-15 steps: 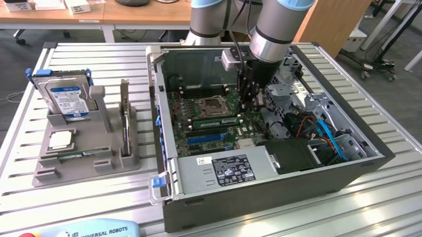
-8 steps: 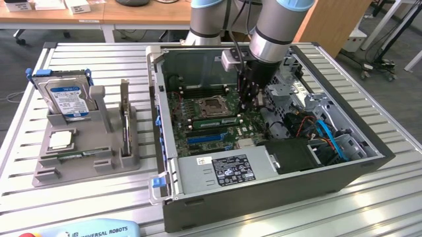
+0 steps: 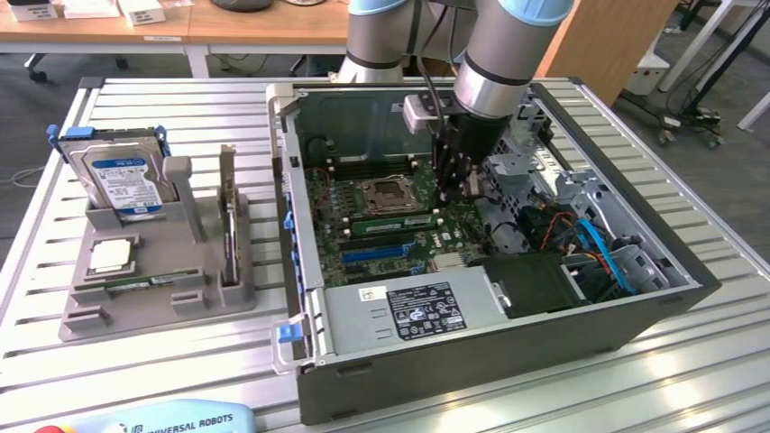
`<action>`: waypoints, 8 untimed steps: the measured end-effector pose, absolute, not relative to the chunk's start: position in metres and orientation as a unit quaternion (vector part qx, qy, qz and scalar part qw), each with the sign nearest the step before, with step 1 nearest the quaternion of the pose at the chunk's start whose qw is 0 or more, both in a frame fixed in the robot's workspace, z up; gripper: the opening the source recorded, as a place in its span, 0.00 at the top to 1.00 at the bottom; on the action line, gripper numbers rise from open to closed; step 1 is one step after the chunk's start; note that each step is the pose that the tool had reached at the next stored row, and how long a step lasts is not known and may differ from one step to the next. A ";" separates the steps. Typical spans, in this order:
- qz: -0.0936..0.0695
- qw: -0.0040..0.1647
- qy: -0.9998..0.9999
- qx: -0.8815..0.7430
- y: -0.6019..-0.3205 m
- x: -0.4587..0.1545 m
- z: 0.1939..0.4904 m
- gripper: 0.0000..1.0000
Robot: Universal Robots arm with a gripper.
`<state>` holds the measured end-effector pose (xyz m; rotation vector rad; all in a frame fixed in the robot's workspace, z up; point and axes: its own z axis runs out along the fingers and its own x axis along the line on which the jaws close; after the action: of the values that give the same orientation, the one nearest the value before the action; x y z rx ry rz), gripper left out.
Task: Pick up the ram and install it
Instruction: 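Press down the ram until it locks into place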
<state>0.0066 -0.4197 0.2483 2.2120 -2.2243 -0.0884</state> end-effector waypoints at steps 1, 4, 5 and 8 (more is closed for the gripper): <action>-0.028 0.002 -0.709 0.705 -0.420 0.007 0.248 0.90; -0.028 0.002 -0.709 0.705 -0.420 0.007 0.248 0.90; -0.028 0.002 -0.709 0.705 -0.419 0.007 0.248 0.90; -0.028 0.002 -0.709 0.705 -0.418 0.007 0.248 0.90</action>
<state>0.0066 -0.4184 0.2478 2.2122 -2.2246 -0.0887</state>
